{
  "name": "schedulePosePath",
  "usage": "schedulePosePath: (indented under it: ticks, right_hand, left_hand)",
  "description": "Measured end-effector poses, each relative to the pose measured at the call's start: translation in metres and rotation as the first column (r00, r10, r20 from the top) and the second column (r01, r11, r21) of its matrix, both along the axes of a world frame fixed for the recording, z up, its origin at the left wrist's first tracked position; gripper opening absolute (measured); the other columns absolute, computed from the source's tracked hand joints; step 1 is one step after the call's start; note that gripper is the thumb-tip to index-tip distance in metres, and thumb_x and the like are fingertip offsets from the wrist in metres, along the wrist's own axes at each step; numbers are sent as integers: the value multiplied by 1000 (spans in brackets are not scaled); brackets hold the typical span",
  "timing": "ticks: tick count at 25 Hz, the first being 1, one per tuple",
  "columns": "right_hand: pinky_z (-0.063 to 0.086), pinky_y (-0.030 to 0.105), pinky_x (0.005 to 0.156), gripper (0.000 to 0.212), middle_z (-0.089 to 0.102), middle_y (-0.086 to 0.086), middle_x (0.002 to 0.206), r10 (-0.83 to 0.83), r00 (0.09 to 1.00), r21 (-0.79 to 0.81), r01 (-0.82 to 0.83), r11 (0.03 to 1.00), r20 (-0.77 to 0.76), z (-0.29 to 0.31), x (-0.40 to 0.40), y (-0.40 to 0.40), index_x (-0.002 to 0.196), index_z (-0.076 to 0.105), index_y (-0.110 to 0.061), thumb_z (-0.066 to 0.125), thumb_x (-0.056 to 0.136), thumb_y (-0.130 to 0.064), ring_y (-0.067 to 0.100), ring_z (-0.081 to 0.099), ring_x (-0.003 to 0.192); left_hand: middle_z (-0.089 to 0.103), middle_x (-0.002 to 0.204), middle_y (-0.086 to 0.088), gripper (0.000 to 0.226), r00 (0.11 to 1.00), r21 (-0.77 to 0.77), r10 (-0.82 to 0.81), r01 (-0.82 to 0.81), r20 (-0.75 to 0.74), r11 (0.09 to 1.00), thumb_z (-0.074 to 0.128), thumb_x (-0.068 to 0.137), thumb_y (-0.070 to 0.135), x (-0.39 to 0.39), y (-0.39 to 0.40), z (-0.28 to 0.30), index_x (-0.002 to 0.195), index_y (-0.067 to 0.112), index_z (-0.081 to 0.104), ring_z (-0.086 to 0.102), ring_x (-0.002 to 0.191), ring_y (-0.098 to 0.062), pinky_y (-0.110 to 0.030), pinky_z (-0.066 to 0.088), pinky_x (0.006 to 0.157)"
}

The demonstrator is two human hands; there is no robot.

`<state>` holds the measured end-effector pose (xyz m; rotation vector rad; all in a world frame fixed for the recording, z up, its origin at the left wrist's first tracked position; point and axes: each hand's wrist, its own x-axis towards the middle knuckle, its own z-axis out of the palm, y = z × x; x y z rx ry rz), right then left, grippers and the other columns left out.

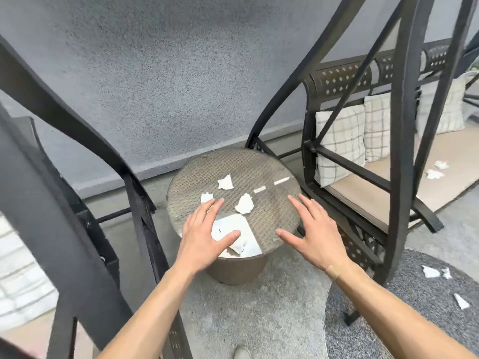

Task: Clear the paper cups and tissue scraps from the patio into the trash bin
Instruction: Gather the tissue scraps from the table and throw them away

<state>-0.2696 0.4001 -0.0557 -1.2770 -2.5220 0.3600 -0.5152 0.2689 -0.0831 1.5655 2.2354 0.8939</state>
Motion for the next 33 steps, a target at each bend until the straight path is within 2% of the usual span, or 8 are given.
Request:
schedulePosePath:
  ticks: [9,12,18,21,25,28,31,33]
  right_hand:
    - [28,52,112,87,22,-3,158,172,985,-38,-171,985,29,-26,-82,126,148,15,-40,29,75,-84,22,18,145]
    - [31,50,110,82,25,-4,156,257,966,-99,-253,962,23,-43,-107,171,148,18,-38,38,79,-78,21,22,143]
    - [42,42,99,72,46,-1,133,435,899,-187,-419,888,51,-80,-144,240,145,31,-32,53,83,-63,22,41,124]
    - [46,41,92,68,49,0,125,495,866,-258,-462,848,76,-101,-159,260,143,35,-30,55,85,-59,23,45,118]
    - [52,39,81,64,50,-2,124,556,824,-406,-475,781,105,-129,-167,261,142,36,-32,56,86,-55,21,58,108]
    - [53,40,81,63,51,0,126,589,795,-474,-467,746,144,-150,-172,255,142,35,-32,58,87,-51,22,60,106]
    - [52,44,83,62,48,2,130,585,784,-507,-426,749,205,-170,-178,250,142,35,-30,57,88,-49,24,57,109]
    - [51,43,83,61,46,2,131,567,791,-531,-387,754,228,-182,-185,245,142,36,-29,57,89,-48,25,55,111]
  left_hand:
    - [20,159,13,85,988,-81,151,-152,-16,985,44,77,82,-50,84,-27,149,47,16,15,147,-10,-50,14,119]
    - [20,159,12,87,972,-123,234,-237,-37,964,46,76,82,-58,111,-43,149,47,16,16,146,-12,-49,14,119]
    - [24,157,7,84,936,-292,347,-350,-63,890,60,74,72,-53,143,-79,147,44,29,21,144,-18,-49,13,118]
    - [23,157,7,84,921,-420,380,-377,-81,825,62,72,73,-45,140,-102,145,50,28,20,143,-19,-49,12,118]
    - [31,148,6,90,934,-569,341,-338,-106,749,67,65,73,-33,132,-128,143,51,28,32,132,-24,-48,25,112]
    - [30,144,3,95,956,-663,266,-280,-126,694,72,62,69,-28,131,-147,143,50,26,33,123,-24,-45,30,104]
    - [27,147,-3,96,981,-736,152,-190,-119,650,75,66,61,-26,135,-168,145,49,21,33,125,-28,-47,33,101]
    - [25,148,-3,94,993,-756,96,-111,-64,646,77,70,54,-27,138,-181,146,47,21,34,129,-28,-46,38,100]
